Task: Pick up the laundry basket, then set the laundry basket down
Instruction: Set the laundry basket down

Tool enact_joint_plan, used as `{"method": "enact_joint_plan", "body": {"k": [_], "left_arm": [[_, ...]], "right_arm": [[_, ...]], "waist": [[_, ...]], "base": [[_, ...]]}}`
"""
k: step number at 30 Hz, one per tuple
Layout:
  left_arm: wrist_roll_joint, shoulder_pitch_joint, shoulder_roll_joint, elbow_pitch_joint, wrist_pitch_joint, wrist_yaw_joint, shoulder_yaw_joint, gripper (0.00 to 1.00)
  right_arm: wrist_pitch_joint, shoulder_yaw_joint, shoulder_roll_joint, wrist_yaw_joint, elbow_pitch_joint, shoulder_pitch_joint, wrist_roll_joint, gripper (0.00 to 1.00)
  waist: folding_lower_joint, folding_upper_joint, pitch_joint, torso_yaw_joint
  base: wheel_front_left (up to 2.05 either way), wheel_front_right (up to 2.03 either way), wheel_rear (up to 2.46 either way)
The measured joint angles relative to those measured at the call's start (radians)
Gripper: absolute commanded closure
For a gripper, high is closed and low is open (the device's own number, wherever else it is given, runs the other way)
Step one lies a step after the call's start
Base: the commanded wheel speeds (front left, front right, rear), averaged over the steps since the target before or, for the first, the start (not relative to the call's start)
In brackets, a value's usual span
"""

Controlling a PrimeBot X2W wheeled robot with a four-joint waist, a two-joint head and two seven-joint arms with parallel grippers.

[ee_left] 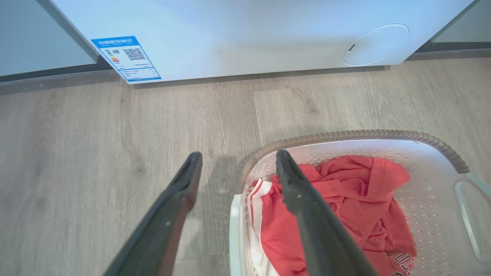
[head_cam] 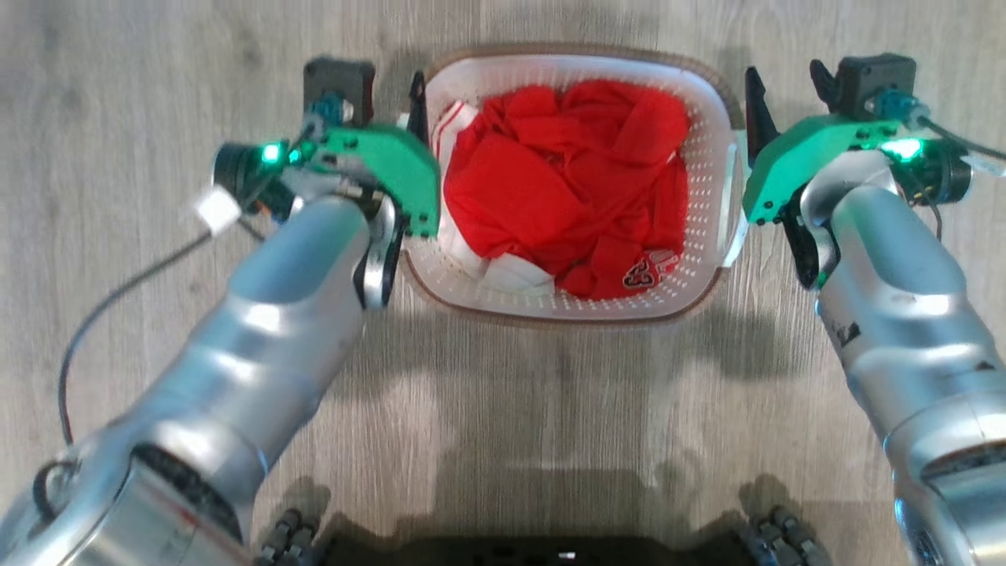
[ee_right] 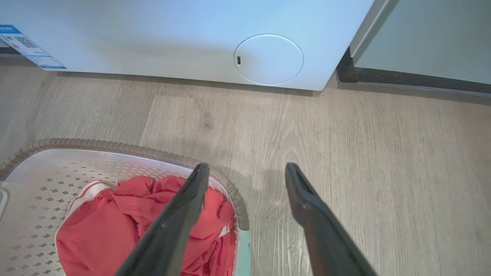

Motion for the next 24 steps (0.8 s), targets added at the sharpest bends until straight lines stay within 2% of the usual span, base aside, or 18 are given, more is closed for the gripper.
{"method": "enact_joint_plan", "body": {"k": [3,4,12,18,24], "left_arm": [[0.1,0.088,0.021,-0.068,0.0,0.002,0.097,0.0],[0.167,0.147,0.029,-0.119,0.0,0.007,0.166,0.0],[0.419,0.373,0.034,-0.34,0.0,-0.012,0.402,0.0],[0.556,0.549,0.03,-0.489,0.0,-0.046,0.522,0.0],[0.639,0.685,0.018,-0.626,0.0,-0.073,0.609,0.0]], "right_arm": [[0.0,-0.041,0.002,0.0,-0.063,0.045,-0.027,0.0],[0.0,-0.063,0.003,0.0,-0.114,0.076,-0.045,0.0],[0.0,-0.119,0.028,0.0,-0.335,0.247,-0.086,0.0],[0.0,-0.127,0.028,0.0,-0.484,0.393,-0.091,0.0],[0.0,-0.13,0.031,0.0,-0.623,0.533,-0.07,0.0]], "waist": [[0.0,0.0,-0.042,0.001],[0.0,0.0,-0.073,0.0],[0.0,0.0,-0.204,-0.004],[-0.0001,0.0,-0.303,-0.007],[-0.0001,0.0,-0.39,-0.009]], "base": [[0.0,0.0,0.0],[0.0,0.0,0.0],[0.0,0.0,0.0],[0.0,0.0,0.0],[0.0,0.0,0.0]]}}
